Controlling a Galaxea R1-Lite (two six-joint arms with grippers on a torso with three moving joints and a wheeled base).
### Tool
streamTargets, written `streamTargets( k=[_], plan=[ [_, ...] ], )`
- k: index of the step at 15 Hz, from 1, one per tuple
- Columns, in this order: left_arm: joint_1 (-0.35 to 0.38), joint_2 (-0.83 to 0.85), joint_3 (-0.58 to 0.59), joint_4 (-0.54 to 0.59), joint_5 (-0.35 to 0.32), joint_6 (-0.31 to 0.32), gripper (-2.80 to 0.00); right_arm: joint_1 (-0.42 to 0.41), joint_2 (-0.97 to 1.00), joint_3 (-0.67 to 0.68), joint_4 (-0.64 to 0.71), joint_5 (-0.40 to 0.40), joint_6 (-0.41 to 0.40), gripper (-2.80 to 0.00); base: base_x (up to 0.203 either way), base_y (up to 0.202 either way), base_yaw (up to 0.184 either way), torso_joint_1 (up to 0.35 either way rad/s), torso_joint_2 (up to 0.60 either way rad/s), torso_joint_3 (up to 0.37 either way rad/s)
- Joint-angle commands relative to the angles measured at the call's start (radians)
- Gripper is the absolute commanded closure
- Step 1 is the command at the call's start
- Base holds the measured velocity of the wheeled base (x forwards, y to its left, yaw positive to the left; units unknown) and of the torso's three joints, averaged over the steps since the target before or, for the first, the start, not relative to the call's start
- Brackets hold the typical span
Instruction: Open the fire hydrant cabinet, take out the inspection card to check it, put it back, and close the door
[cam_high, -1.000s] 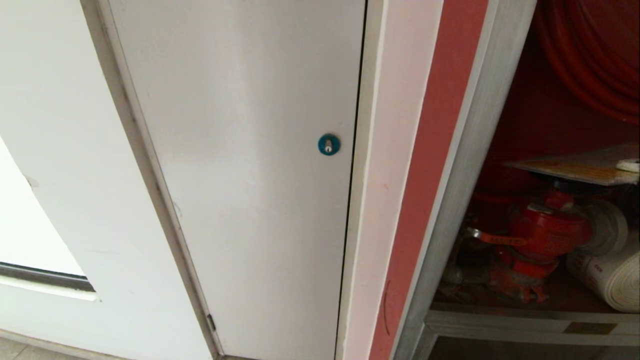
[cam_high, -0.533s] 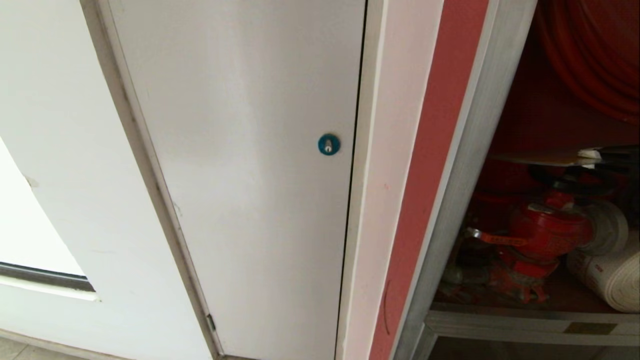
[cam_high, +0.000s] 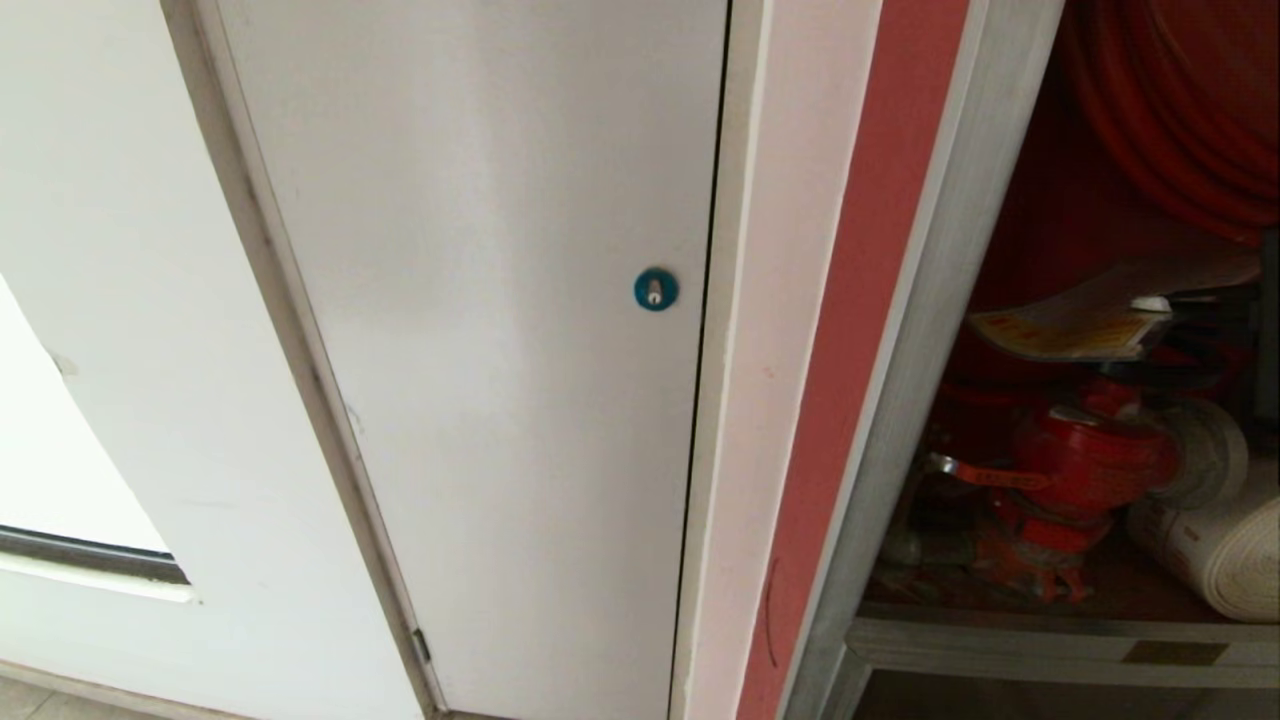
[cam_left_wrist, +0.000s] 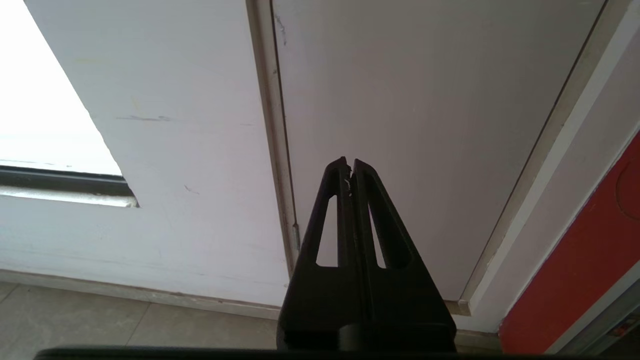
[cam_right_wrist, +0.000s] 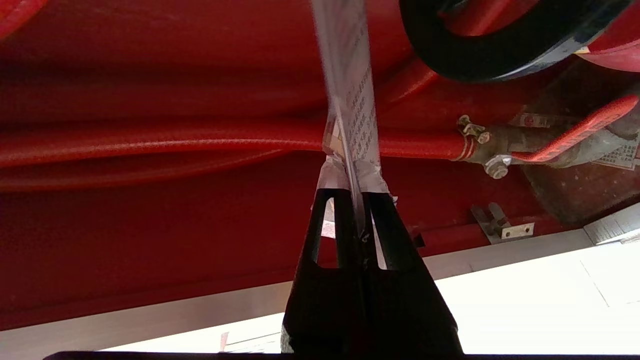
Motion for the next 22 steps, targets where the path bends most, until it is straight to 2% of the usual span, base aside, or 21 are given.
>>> streamTargets(
  k=[1, 3, 5, 9, 22],
  plan=[
    [0.0, 0.002, 0.002, 0.0, -0.001, 0.0, 0.0, -0.005, 0.027, -0.006, 0.001, 0.001, 0.007, 0.0, 0.0, 0.0, 0.0, 0.0, 0.0, 0.0],
    [0.0, 0.002, 0.002, 0.0, 0.0, 0.0, 0.0, -0.039, 0.019, -0.004, 0.007, 0.011, 0.006, 0.0, 0.0, 0.0, 0.0, 0.0, 0.0, 0.0],
    [0.0, 0.002, 0.002, 0.0, 0.0, 0.0, 0.0, -0.091, -0.009, 0.001, 0.025, 0.075, 0.005, 0.0, 0.0, 0.0, 0.0, 0.0, 0.0, 0.0],
    [0.0, 0.001, 0.002, -0.002, 0.001, 0.0, 0.0, -0.102, -0.098, 0.0, 0.078, 0.115, 0.004, 0.0, 0.0, 0.0, 0.0, 0.0, 0.0, 0.0],
    [0.0, 0.001, 0.002, 0.0, 0.001, 0.0, 0.0, -0.161, -0.107, -0.009, 0.073, 0.113, -0.016, 0.0, 0.0, 0.0, 0.0, 0.0, 0.0, 0.0]
  ],
)
